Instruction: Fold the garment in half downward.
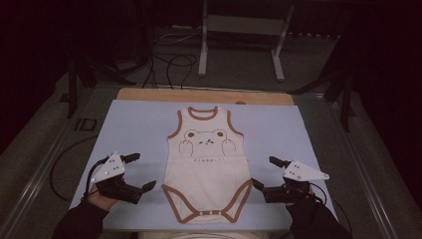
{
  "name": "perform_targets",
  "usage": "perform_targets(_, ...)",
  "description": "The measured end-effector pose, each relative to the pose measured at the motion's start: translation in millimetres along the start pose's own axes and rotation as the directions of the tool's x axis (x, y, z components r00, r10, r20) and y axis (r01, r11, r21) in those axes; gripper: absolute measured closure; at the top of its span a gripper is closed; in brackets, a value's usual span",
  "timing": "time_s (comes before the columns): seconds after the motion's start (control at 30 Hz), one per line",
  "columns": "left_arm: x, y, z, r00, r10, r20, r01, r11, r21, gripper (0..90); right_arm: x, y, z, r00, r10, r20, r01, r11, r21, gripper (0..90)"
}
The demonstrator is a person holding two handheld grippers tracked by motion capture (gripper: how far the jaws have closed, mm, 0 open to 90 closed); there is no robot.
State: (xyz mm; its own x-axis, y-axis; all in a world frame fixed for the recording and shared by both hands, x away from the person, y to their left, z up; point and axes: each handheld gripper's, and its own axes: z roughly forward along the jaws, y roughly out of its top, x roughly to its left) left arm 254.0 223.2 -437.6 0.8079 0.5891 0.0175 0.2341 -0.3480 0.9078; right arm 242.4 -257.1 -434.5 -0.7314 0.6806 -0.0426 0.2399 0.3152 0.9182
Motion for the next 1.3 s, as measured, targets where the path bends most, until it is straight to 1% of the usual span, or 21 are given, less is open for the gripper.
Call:
perform_targets(0.1,1.3,11.5,1.2,0.9996,0.002,0.026,-0.002,0.9998,0.020,0.0,-4.3,12.9,1.1,0.9998,-0.016,0.009,0.016,1.000,-0.003,8.6)
perform_targets(0.13,1.7,17.4,1.5,0.9992,0.018,0.036,-0.019,0.9995,0.023,0.0,-5.3,16.2,1.6,0.9998,-0.017,0.012,0.017,1.000,-0.001,8.6)
perform_targets(0.27,7.7,34.7,4.1,0.9968,-0.013,0.079,0.011,0.9996,0.026,0.0,-13.2,31.8,5.4,0.9994,-0.033,0.013,0.033,0.999,-0.009,8.6)
perform_targets(0.3,8.6,37.1,5.2,0.9978,-0.017,0.065,0.016,0.9996,0.025,0.0,-15.9,35.6,7.2,0.9992,-0.038,0.012,0.038,0.999,-0.015,8.6)
perform_targets(0.33,9.7,40.1,8.0,0.9990,-0.001,0.045,0.000,0.9996,0.028,0.0,-17.7,37.6,9.1,0.9995,-0.030,0.012,0.030,0.999,-0.017,8.6)
perform_targets(0.37,10.8,41.3,10.3,0.9987,0.007,0.050,-0.009,0.9992,0.038,0.0,-20.7,40.4,12.6,0.9997,-0.021,0.012,0.021,1.000,-0.009,8.6)
perform_targets(0.4,13.0,43.8,14.4,0.9989,-0.008,0.046,0.005,0.9981,0.062,0.0,-22.6,41.5,15.1,0.9998,-0.015,0.009,0.015,1.000,-0.008,8.6)
perform_targets(0.43,14.0,45.0,17.6,0.9996,-0.007,0.028,0.006,0.9985,0.054,0.0,-25.4,42.8,19.9,0.9999,-0.008,0.009,0.008,1.000,0.003,8.6)
perform_targets(0.47,15.6,45.7,19.2,0.9992,-0.008,0.039,0.006,0.9987,0.051,0.0,-27.1,43.6,25.0,0.9998,-0.014,0.018,0.013,1.000,0.011,8.6)
perform_targets(0.53,20.8,47.2,24.2,0.9983,-0.048,0.034,0.046,0.9979,0.046,0.0,-29.9,44.7,32.2,1.0000,-0.002,0.010,0.002,1.000,0.026,8.6)
perform_targets(0.6,25.3,47.5,29.1,0.9980,-0.056,0.030,0.055,0.9979,0.036,0.0,-34.0,45.1,39.9,1.0000,-0.006,0.001,0.006,1.000,0.029,8.6)
perform_targets(0.7,29.7,47.5,37.8,0.9992,-0.039,0.002,0.039,0.9974,0.060,0.0,-41.5,45.5,51.4,0.9984,0.041,-0.039,-0.040,0.999,0.034,8.6)
perform_targets(0.77,33.6,45.5,44.2,0.9981,-0.061,0.003,0.061,0.9951,0.078,0.0,-44.4,45.2,59.2,0.9989,0.034,-0.033,-0.032,0.998,0.051,8.6)
perform_targets(0.83,36.8,42.4,50.0,0.9974,-0.072,0.002,0.071,0.9943,0.080,0.0,-49.0,43.8,67.8,0.9978,0.043,-0.051,-0.039,0.996,0.080,8.6)
perform_targets(0.93,42.0,38.1,57.8,0.9966,-0.083,-0.001,0.083,0.9932,0.082,0.0,-55.6,40.1,79.0,0.9972,0.056,-0.050,-0.050,0.992,0.112,8.6)
perform_targets(1.0,45.3,34.3,64.5,0.9950,-0.100,-0.002,0.099,0.9890,0.109,0.0,-60.9,36.8,85.3,0.9968,0.068,-0.043,-0.062,0.990,0.127,8.6)
perform_targets(1.03,46.6,32.7,66.5,0.9946,-0.104,-0.007,0.104,0.9886,0.109,0.0,-63.6,34.9,89.4,0.9961,0.077,-0.043,-0.070,0.985,0.156,8.6)
perform_targets(1.1,48.8,28.3,72.2,0.9946,-0.099,-0.030,0.102,0.9860,0.132,0.0,-66.3,31.8,93.8,0.9959,0.078,-0.045,-0.070,0.983,0.170,8.6)
perform_targets(1.17,50.9,23.1,77.5,0.9937,-0.105,-0.041,0.109,0.9843,0.138,0.0,-68.1,27.1,99.9,0.9967,0.075,-0.029,-0.068,0.978,0.199,8.6)
perform_targets(1.23,52.6,18.6,83.1,0.9932,-0.108,-0.042,0.113,0.9808,0.158,0.0,-69.5,22.2,104.9,0.9960,0.079,-0.040,-0.069,0.975,0.210,8.6)
perform_targets(1.3,53.3,15.2,89.1,0.9935,-0.094,-0.064,0.104,0.9785,0.178,0.0,-71.8,17.2,109.8,0.9959,0.086,-0.027,-0.078,0.971,0.224,8.6)
